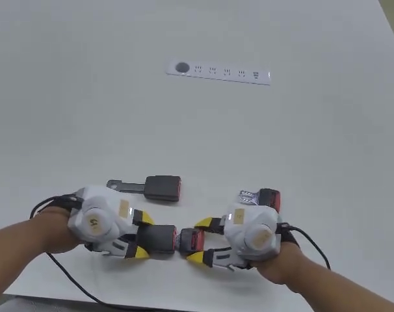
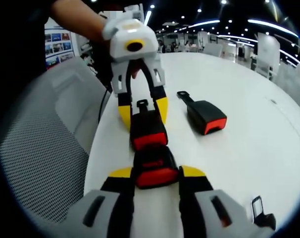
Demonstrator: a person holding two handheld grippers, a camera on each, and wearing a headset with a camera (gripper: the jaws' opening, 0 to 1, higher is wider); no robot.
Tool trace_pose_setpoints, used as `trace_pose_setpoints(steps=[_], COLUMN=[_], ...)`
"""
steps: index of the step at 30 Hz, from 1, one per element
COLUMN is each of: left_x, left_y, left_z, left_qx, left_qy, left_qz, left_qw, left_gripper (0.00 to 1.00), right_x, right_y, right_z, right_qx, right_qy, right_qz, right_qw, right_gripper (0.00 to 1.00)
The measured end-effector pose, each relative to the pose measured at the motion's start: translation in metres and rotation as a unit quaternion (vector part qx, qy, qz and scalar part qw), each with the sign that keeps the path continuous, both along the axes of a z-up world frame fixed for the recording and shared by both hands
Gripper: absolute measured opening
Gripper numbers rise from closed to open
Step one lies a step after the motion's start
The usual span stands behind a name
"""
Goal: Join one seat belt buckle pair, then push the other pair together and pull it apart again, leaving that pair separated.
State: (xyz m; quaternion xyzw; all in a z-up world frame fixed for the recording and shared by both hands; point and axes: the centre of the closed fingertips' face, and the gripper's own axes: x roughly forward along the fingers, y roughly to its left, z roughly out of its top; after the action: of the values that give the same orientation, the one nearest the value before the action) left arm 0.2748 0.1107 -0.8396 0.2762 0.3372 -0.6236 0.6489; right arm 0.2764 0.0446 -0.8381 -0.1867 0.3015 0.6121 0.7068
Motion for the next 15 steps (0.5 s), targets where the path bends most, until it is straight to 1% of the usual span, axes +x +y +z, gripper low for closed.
trace_pose_setpoints(steps=[4,8,11,13,15], left_x=[0.0003,0.0003,0.0006,0.0004,0.0003], left_y=[0.0010,0.0010,0.0007,0.0004,0.0004], left_z=[0.0007,0.0009,0.0008,0.0011,0.0013], left_qx=[-0.017,-0.031,-0.036,-0.037,-0.040], left_qy=[0.005,0.007,0.007,0.007,0.008], left_qz=[0.010,0.016,0.016,0.015,0.016], left_qw=[0.9998,0.9994,0.9992,0.9992,0.9990], left_gripper=[0.33,0.33,0.33,0.33,0.32], right_x=[0.0002,0.0001,0.0002,0.0012,0.0005], right_y=[-0.0009,-0.0007,-0.0011,-0.0016,-0.0012], right_z=[-0.0001,0.0007,0.0003,-0.0002,0.0005], right_qx=[0.007,0.013,0.017,0.026,0.026], right_qy=[0.002,0.002,0.002,0.010,0.008], right_qz=[-0.005,-0.006,-0.009,-0.018,-0.018], right_qw=[1.0000,0.9999,0.9998,0.9995,0.9995], right_gripper=[0.34,0.34,0.34,0.34,0.34])
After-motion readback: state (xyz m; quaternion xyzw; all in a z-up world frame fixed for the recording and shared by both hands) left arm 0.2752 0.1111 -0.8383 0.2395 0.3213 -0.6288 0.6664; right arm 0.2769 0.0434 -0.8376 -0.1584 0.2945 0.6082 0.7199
